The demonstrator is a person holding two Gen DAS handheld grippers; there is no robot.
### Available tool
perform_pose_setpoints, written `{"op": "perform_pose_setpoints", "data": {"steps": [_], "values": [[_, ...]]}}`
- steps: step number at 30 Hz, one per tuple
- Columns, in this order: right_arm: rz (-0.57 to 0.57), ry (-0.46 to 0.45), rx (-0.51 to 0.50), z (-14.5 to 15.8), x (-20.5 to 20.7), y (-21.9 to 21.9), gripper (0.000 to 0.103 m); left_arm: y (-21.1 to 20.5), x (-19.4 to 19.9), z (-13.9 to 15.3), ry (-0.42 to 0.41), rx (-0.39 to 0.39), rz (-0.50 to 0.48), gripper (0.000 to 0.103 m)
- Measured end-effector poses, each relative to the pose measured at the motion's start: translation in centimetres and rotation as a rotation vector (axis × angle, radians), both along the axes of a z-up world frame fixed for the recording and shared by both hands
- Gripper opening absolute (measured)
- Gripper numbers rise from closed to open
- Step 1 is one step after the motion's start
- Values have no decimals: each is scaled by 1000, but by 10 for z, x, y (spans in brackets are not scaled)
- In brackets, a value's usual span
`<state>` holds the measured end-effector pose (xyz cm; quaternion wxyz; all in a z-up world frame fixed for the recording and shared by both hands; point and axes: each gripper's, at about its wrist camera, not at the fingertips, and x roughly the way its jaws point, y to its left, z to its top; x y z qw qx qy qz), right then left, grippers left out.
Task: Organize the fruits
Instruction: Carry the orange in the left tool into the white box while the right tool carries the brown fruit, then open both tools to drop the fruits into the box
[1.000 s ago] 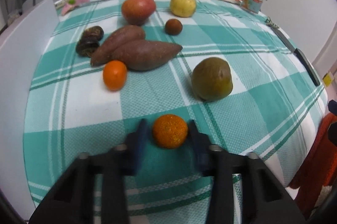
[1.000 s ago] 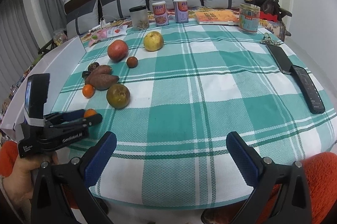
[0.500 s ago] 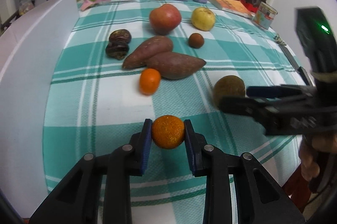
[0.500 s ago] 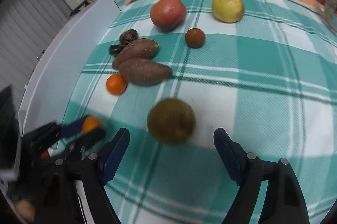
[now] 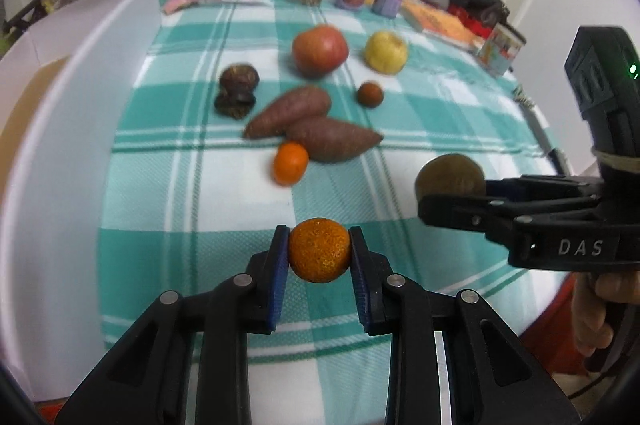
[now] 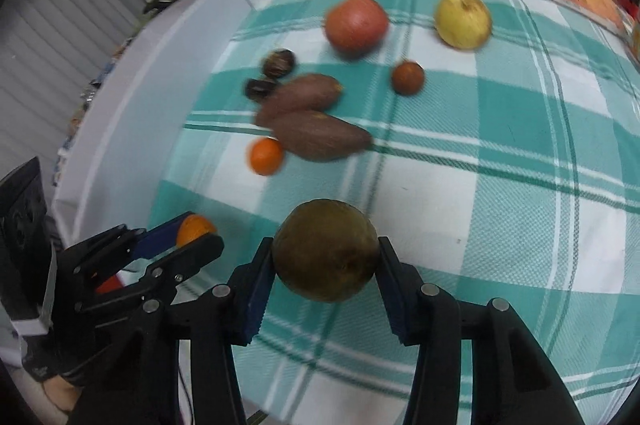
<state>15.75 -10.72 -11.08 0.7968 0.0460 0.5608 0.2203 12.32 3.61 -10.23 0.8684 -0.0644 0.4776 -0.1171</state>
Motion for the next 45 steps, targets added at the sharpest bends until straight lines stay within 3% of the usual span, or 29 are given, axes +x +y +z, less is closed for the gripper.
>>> {"op": "perform_pose_setpoints", "data": {"steps": [6, 9, 12, 18, 24, 28, 31, 32, 33, 35, 38, 45], "values": [[65, -38, 103, 56, -4, 32, 49, 46, -13, 70, -68, -76, 36, 29], [115, -64, 161, 87, -4, 58, 49, 88, -15, 106, -128, -69, 91, 29], [191, -89, 212, 115, -2, 103, 49, 131, -13, 121, -145, -54, 165, 29], [319, -93, 240, 127, 2, 207, 49, 225, -4, 94, -74, 51, 355, 29], [387, -22, 172, 81, 5, 293, 49, 281, -2, 43, 54, 90, 475, 29], [412, -4, 96, 51, 2, 327, 49, 295, -11, 30, 89, 92, 516, 30], [422, -8, 50, 40, 1, 339, 50, 303, -19, 28, 91, 106, 546, 34], [426, -8, 35, 37, 0, 340, 50, 304, -19, 29, 86, 107, 552, 46], [427, -10, 30, 36, -1, 341, 51, 306, -22, 31, 76, 108, 561, 64], [426, -31, 39, 40, -2, 336, 56, 307, -29, 39, 31, 99, 588, 79], [408, -82, 58, 56, -4, 322, 83, 304, -35, 50, -13, 77, 599, 80], [291, -249, 88, 109, -5, 244, 95, 247, -38, 94, -164, 31, 520, 86]]}}
